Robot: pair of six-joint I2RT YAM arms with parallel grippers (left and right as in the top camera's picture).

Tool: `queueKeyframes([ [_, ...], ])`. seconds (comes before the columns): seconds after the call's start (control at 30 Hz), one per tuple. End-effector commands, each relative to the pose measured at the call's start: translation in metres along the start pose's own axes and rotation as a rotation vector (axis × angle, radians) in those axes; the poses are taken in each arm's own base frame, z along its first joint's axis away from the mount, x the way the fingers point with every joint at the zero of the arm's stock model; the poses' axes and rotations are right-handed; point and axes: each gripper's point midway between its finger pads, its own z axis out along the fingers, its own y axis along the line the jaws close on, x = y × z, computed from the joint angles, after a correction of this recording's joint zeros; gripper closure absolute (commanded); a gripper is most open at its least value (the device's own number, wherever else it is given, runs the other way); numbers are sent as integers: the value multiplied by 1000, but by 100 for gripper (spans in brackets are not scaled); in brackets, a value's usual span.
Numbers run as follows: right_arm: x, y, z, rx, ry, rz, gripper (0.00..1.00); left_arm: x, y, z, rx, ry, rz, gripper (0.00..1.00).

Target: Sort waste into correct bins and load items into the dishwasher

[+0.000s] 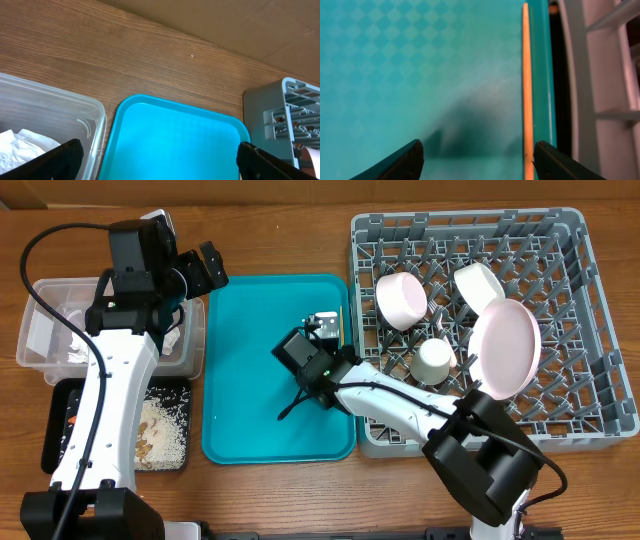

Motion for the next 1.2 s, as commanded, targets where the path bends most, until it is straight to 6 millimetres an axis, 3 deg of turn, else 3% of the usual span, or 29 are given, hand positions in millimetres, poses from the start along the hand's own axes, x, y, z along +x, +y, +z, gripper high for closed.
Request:
queueKeyframes([
  [0.0,-6,-8,7,16,-11,21,27,-11,-5,-9,10,-36,-12,0],
  [0.27,-2,-14,22,-27,58,61,27,-12,-5,-9,9,-36,-13,0],
  [0.53,-3,-16,24,-35,71,72,41,-12,-5,-9,9,-36,-13,0],
  [0.8,-2,-16,24,-35,74,61,50,-11,-5,-9,9,-36,-12,0],
  [1.17,8,-9,24,-27,76,-82,56,-12,-5,-9,9,-36,-13,0],
])
